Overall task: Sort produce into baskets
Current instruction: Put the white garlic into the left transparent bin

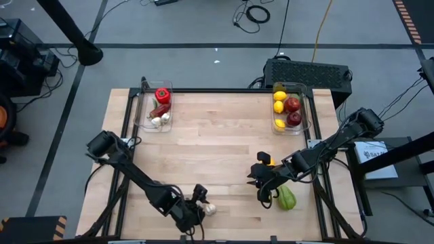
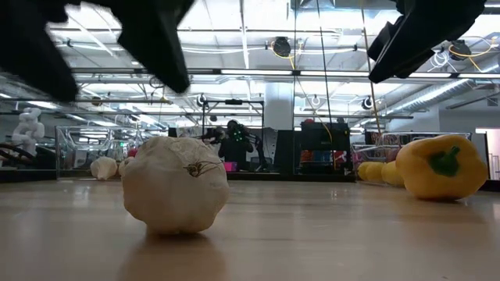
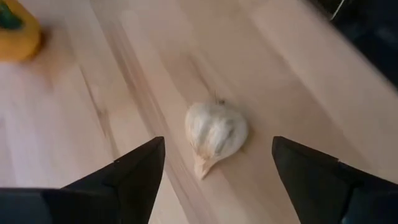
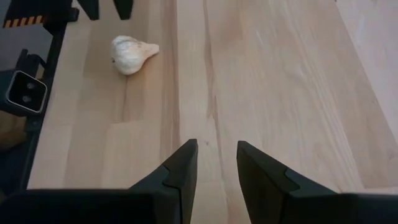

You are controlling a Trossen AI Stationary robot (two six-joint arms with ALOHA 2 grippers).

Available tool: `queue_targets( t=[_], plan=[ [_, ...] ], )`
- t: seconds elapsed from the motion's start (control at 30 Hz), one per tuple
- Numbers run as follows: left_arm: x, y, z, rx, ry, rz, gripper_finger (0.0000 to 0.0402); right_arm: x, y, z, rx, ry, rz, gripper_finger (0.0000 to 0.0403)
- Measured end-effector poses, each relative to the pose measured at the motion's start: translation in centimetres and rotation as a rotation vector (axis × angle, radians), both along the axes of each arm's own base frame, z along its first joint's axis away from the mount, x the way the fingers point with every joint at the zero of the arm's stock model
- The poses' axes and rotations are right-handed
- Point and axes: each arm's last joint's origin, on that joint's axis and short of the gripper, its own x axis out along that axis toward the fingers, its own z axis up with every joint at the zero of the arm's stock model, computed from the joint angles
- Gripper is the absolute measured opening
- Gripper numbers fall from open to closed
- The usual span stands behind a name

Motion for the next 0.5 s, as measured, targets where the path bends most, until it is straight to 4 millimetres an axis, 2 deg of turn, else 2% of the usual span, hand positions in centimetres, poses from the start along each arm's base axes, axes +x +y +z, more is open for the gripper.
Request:
queue_targets(
  t=[0.5],
  plan=[
    [2.1, 0.8, -4.0, 0.041, 0.045, 0.019, 0.0304, -0.1, -0.1, -0.1, 0.003, 0.019, -0.014, 0.0105]
  ],
)
